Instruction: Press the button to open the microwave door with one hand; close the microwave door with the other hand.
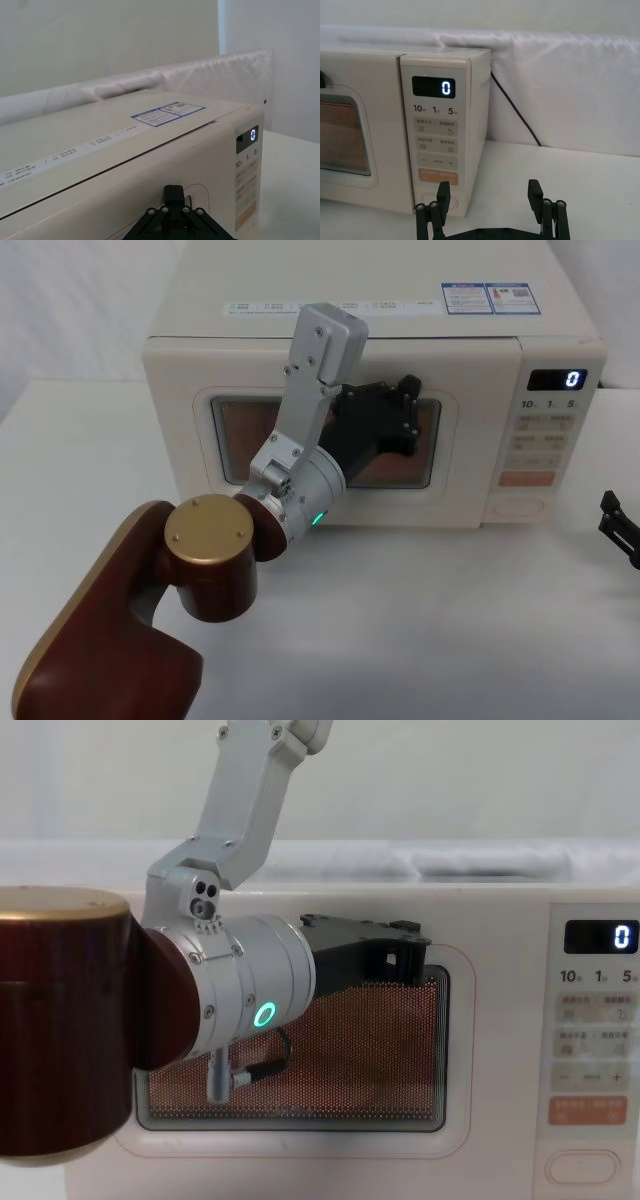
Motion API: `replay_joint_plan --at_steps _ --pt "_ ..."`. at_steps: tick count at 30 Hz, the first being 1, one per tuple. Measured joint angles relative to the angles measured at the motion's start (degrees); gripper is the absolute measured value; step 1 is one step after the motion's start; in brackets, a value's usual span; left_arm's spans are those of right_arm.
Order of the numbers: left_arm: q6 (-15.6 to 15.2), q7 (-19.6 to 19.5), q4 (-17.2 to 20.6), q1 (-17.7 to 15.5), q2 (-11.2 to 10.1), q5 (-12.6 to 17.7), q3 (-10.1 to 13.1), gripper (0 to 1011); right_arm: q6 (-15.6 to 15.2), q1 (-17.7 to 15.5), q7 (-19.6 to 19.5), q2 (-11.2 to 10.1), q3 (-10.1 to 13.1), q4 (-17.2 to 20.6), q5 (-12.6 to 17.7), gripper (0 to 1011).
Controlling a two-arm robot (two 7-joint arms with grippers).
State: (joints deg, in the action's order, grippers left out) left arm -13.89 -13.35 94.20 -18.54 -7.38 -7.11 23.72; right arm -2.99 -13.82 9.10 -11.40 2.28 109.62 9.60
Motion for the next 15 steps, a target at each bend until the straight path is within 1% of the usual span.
replay_joint_plan --at_steps 15 --pt "-0.5 -0.3 -0.8 -0.3 0.6 0.2 -0.4 0 0.0 0.0 0.0 0.0 0.0 0.0 0.0 1002"
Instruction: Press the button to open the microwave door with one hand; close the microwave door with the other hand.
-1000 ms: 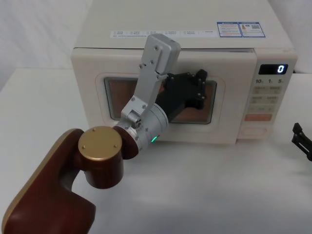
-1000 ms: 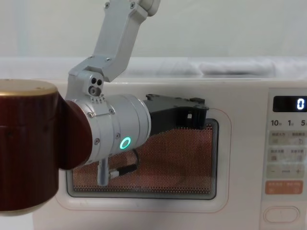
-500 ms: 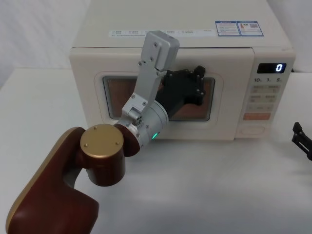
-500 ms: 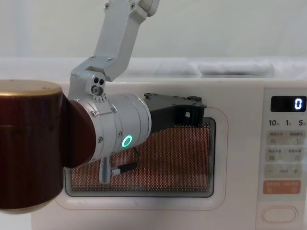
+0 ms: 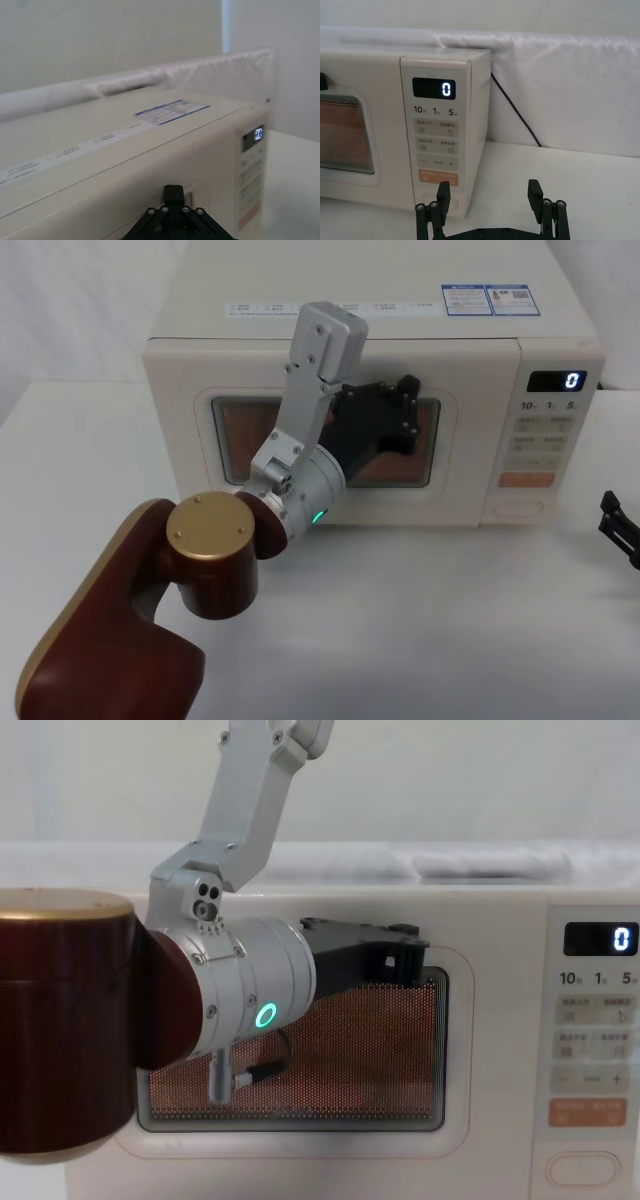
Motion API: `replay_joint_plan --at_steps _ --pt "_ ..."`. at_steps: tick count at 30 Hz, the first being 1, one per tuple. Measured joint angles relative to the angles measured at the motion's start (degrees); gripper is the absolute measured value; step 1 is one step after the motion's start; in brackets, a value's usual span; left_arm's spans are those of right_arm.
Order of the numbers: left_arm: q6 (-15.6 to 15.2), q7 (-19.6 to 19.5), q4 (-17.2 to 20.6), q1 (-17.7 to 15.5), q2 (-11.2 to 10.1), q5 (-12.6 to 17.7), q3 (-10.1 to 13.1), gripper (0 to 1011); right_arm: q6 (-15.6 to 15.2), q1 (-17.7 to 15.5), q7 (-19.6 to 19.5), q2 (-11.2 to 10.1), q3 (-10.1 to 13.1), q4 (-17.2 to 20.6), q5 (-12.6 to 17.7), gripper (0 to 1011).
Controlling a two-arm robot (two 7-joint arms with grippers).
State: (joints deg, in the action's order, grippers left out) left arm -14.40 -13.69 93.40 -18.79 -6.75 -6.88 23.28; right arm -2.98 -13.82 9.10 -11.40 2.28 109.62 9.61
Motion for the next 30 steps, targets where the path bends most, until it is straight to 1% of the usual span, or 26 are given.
replay_joint_plan --at_steps 10,13,16,21,25,27,29,30 --pt "-0.2 -0.1 -0.5 -0.1 0.2 0.1 -0.4 0 0.0 0.0 0.0 0.0 0.0 0.0 0.0 1002" --pt "-0.2 -1.6 -0.1 0.1 -0.1 -1.1 -0.5 0 0.0 0.0 0.0 0.0 0.0 0.0 0.0 1002" --pt "-0.1 -2.9 1.2 0.5 -0.7 -2.2 -0.1 0 0.0 0.0 0.0 0.0 0.0 0.0 0.0 1002" --pt "-0.2 -3.8 3.4 1.5 -1.9 -3.6 0.3 0 0.0 0.0 0.0 0.0 0.0 0.0 0.0 1002" --pt "-0.7 -4.0 5.5 3.0 -3.1 -4.7 0.4 0 0.0 0.0 0.0 0.0 0.0 0.0 0.0 1002" --pt "-1.1 -3.9 7.2 4.6 -4.1 -5.6 0.1 0 0.0 0.0 0.0 0.0 0.0 0.0 0.0 1002" --pt "-1.2 -3.9 7.7 5.1 -4.3 -5.8 0.0 0 0.0 0.0 0.0 0.0 0.0 0.0 0.0 1002" --pt "-1.3 -3.8 8.5 5.9 -4.8 -6.3 -0.2 0 0.0 0.0 0.0 0.0 0.0 0.0 0.0 1002"
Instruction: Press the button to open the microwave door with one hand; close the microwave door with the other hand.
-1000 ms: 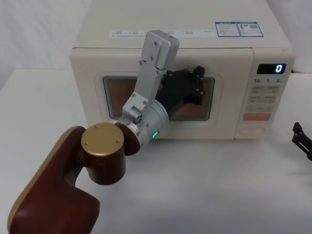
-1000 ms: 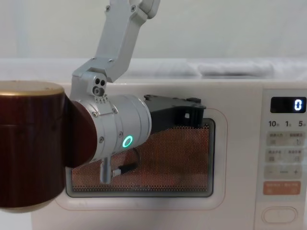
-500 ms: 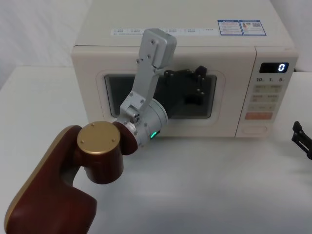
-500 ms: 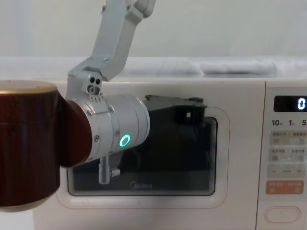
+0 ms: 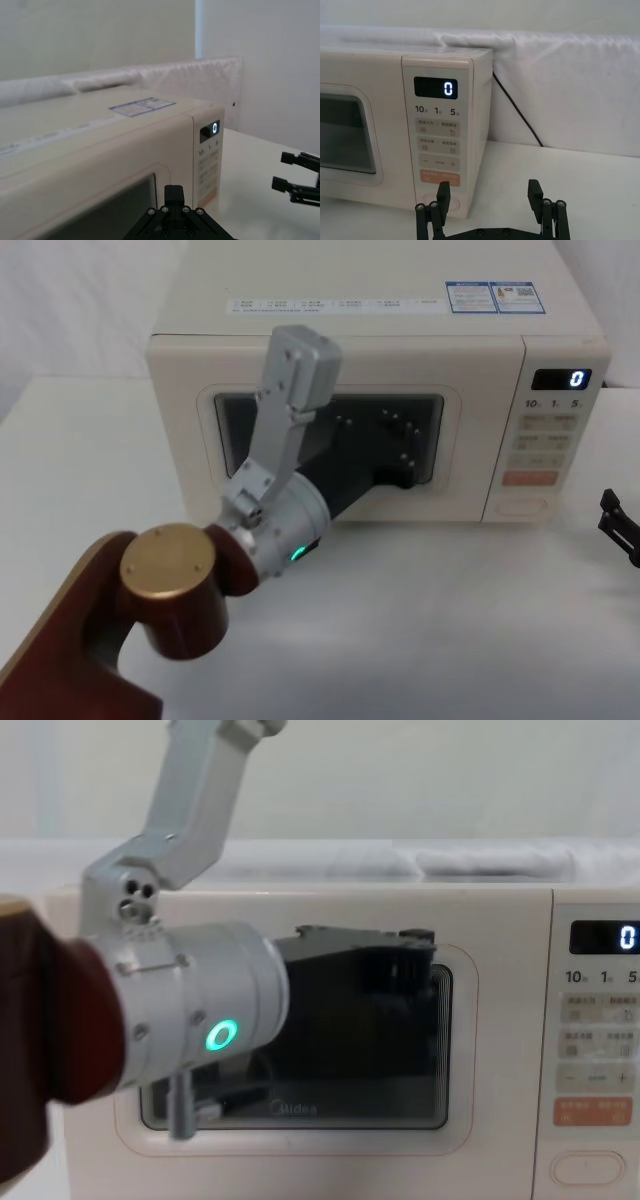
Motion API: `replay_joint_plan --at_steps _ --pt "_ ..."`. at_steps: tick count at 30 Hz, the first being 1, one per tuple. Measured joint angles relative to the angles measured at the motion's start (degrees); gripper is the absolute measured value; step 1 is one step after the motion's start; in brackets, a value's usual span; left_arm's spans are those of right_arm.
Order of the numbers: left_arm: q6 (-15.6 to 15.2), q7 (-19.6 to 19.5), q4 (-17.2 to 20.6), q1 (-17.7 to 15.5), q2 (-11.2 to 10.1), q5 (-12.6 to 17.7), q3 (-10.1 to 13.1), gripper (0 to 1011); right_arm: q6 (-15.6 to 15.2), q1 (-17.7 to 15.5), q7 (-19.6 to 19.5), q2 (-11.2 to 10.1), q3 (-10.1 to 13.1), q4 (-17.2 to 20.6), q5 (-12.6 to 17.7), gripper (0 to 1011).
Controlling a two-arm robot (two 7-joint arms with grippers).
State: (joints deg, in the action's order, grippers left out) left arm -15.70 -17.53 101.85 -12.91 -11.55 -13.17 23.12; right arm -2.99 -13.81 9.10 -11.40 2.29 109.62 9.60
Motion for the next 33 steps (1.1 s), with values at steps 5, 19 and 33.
replay_joint_plan --at_steps 5,19,33 --pt "0.1 0.2 2.7 3.3 -1.7 -2.2 -1.0 0 0.0 0.0 0.0 0.0 0.0 0.0 0.0 1002" --pt "4.4 3.6 6.8 12.2 -6.1 -5.1 -5.3 0 0.0 0.0 0.0 0.0 0.0 0.0 0.0 1002" --pt "12.6 12.6 6.1 20.3 -6.3 2.3 -13.7 0 0.0 0.0 0.0 0.0 0.0 0.0 0.0 1002"
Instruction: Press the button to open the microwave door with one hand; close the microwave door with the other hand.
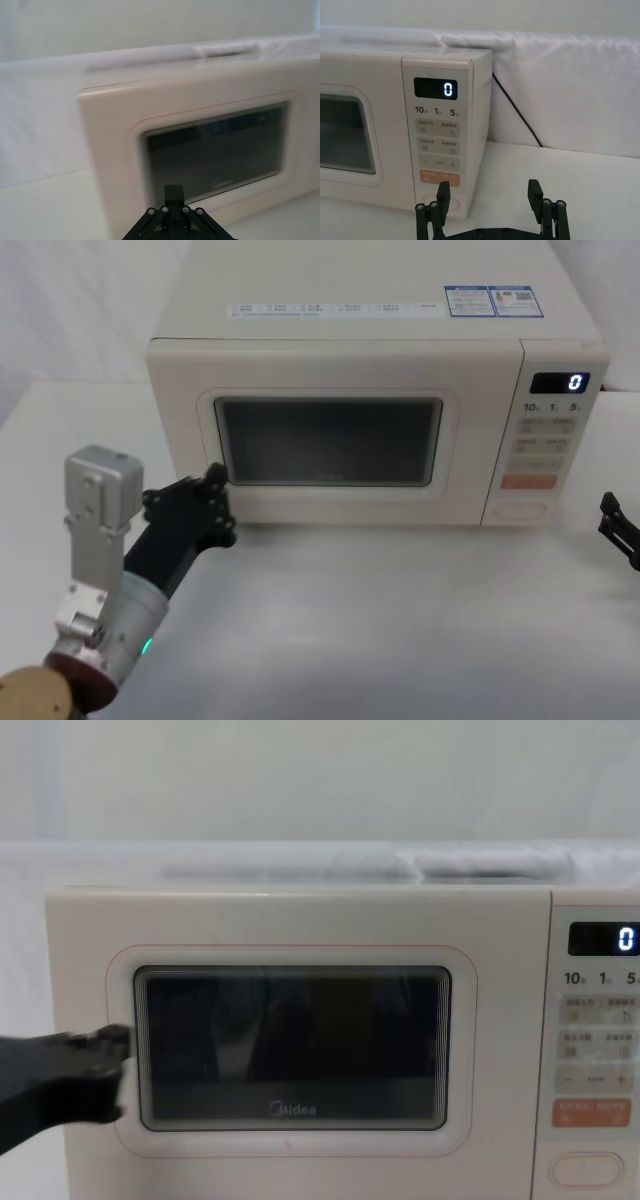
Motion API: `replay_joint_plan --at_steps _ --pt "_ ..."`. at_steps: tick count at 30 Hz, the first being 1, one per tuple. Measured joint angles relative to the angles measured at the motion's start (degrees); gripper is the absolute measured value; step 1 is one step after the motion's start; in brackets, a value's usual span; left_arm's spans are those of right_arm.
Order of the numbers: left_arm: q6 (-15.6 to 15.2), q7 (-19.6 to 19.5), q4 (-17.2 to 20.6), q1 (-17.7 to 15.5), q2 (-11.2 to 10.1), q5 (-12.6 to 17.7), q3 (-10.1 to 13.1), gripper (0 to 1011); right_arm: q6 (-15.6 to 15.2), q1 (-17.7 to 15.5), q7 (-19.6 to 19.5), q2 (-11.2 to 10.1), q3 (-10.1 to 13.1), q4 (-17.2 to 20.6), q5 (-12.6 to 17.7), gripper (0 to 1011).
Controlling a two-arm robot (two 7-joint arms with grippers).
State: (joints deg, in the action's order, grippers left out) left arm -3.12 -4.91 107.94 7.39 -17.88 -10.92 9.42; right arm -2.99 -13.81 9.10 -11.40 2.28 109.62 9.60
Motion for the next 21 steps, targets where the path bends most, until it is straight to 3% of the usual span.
replay_joint_plan --at_steps 5,12,17,21 --pt "2.6 3.6 -0.9 2.0 1.0 3.5 -2.2 0 0.0 0.0 0.0 0.0 0.0 0.0 0.0 1002" --pt "4.1 5.0 -2.7 3.3 2.4 5.0 -3.7 0 0.0 0.0 0.0 0.0 0.0 0.0 0.0 1002" --pt "4.2 5.0 -4.3 3.5 3.6 4.6 -5.0 0 0.0 0.0 0.0 0.0 0.0 0.0 0.0 1002" --pt "3.7 4.7 -5.9 3.3 5.4 2.0 -7.0 0 0.0 0.0 0.0 0.0 0.0 0.0 0.0 1002"
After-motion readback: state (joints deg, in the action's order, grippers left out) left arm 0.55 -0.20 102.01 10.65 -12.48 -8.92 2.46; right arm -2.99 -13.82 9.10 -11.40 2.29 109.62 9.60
